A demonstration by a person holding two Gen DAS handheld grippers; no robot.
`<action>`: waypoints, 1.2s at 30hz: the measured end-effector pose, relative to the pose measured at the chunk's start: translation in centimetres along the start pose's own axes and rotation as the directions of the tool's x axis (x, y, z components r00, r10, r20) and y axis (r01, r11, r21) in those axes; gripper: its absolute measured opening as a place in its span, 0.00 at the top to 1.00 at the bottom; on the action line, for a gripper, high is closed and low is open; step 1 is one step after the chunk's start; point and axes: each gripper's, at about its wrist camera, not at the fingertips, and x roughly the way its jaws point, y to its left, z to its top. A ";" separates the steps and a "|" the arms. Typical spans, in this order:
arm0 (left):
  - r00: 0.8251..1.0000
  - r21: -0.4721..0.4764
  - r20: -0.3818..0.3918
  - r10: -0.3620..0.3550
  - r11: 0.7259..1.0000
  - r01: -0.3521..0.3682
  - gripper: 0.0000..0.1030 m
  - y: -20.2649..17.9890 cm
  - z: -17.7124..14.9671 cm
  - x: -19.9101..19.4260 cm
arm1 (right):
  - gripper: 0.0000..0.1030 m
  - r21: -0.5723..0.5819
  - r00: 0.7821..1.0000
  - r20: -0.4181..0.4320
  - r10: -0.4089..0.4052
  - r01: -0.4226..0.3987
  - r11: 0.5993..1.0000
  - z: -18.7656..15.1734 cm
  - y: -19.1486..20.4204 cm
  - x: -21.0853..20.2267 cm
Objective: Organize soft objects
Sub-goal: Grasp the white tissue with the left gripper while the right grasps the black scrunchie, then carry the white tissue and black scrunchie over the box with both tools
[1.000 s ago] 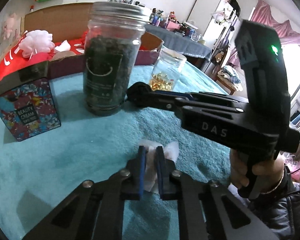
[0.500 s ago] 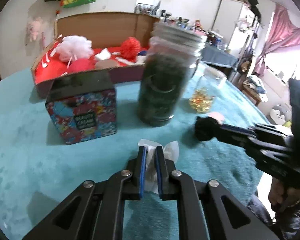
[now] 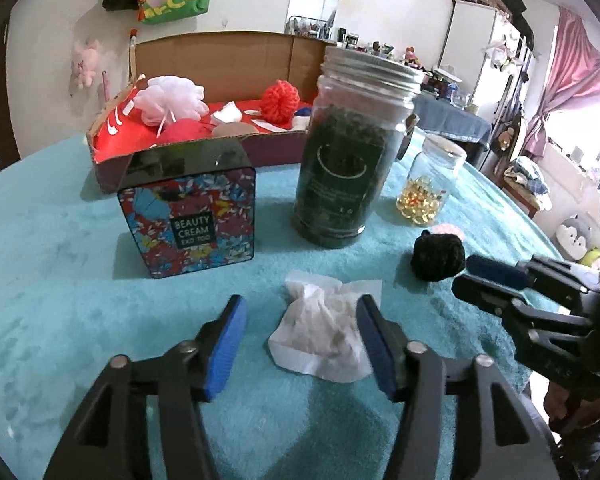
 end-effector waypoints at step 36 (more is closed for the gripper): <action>1.000 0.106 0.000 0.029 0.994 -0.029 0.80 -2.3 1.0 0.1 | 0.76 0.045 0.998 0.013 0.065 -0.066 0.997 1.8 0.2 1.9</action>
